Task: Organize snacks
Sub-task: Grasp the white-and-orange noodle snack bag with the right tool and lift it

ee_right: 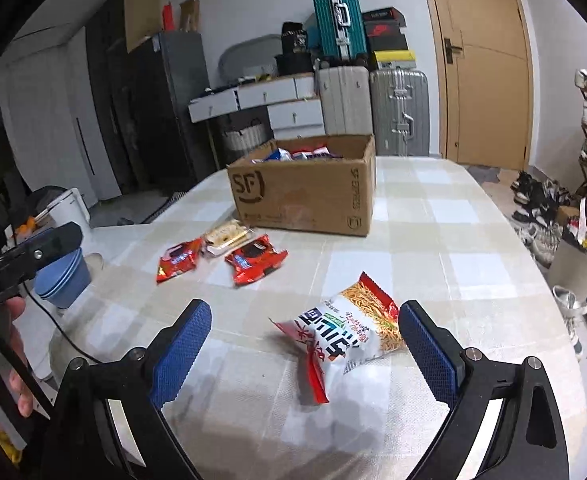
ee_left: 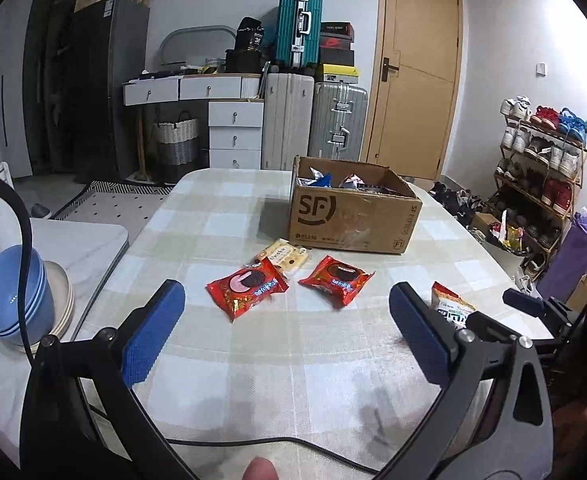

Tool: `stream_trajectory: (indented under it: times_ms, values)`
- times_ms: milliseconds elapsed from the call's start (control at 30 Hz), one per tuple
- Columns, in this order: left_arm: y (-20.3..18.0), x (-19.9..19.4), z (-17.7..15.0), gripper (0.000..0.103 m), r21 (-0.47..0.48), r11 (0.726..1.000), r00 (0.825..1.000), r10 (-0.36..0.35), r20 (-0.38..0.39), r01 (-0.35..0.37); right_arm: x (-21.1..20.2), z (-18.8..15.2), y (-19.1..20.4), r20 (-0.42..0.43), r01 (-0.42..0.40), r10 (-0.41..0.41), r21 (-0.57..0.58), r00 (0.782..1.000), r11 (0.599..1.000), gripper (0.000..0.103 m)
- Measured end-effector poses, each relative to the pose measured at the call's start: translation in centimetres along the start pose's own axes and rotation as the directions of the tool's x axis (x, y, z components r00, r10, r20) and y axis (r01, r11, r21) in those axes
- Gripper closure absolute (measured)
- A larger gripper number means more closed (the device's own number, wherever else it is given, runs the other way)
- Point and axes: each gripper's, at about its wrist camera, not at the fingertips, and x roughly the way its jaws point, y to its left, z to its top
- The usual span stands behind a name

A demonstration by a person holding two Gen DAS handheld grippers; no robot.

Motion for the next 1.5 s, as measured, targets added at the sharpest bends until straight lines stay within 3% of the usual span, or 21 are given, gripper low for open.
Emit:
stream_trajectory:
  times_ms: [100,200,300,467,700,900,1133,1300,1367,1500]
  values:
    - [0.4,0.7,0.1,0.001,-0.045,0.999,1.0,-0.021,-0.019,0.02,1.4,0.4,-0.6,-0.042,-0.016,0.017,0.041,0.999,0.999,0.007]
    - [0.8,1.3,0.1,0.001,-0.084,0.996,0.999,-0.024,-0.031,0.022,3.2,0.9,-1.3,-0.083,0.045,-0.041,0.05,0.996,0.998,0.007]
    - [0.8,1.7,0.1,0.001,-0.087,0.996,0.999,-0.02,-0.034,0.017,5.8,1.7,-2.5,-0.162,0.114,-0.103,0.061,0.981,0.992,0.007]
    - [0.9,2.3,-0.1,0.001,-0.075,0.997,0.999,-0.006,-0.044,0.002,8.6,1.9,-3.8,-0.251,0.129,-0.107,0.075,0.962,0.989,0.007]
    - [1.4,4.0,-0.4,0.001,-0.105,0.994,0.995,-0.011,-0.096,0.001,11.0,1.9,-4.0,-0.313,0.095,-0.076,0.048,0.947,0.994,0.024]
    - [2.3,5.7,-0.7,0.001,-0.118,0.992,0.988,0.032,-0.148,-0.05,11.1,1.1,-3.1,-0.338,0.048,-0.051,-0.018,0.94,0.999,0.035]
    - [4.1,10.6,0.1,0.001,-0.095,0.987,0.965,0.107,-0.24,-0.133,10.7,0.6,-2.6,-0.342,-0.02,0.002,-0.048,0.94,0.999,0.048]
    - [5.1,16.1,1.6,0.001,-0.076,0.983,0.93,0.134,-0.344,-0.169,10.5,0.6,-1.9,-0.337,-0.051,0.028,-0.058,0.941,0.997,0.052]
    - [6.1,18.2,2.3,0.001,-0.123,0.98,0.923,0.099,-0.372,-0.154,10.4,0.6,-1.6,-0.337,-0.066,0.042,-0.059,0.941,0.996,0.053]
    - [6.8,22.3,3.2,0.001,-0.07,0.994,0.889,0.045,-0.455,-0.086,10.3,0.6,-1.4,-0.338,-0.093,0.07,-0.052,0.938,0.994,0.054]
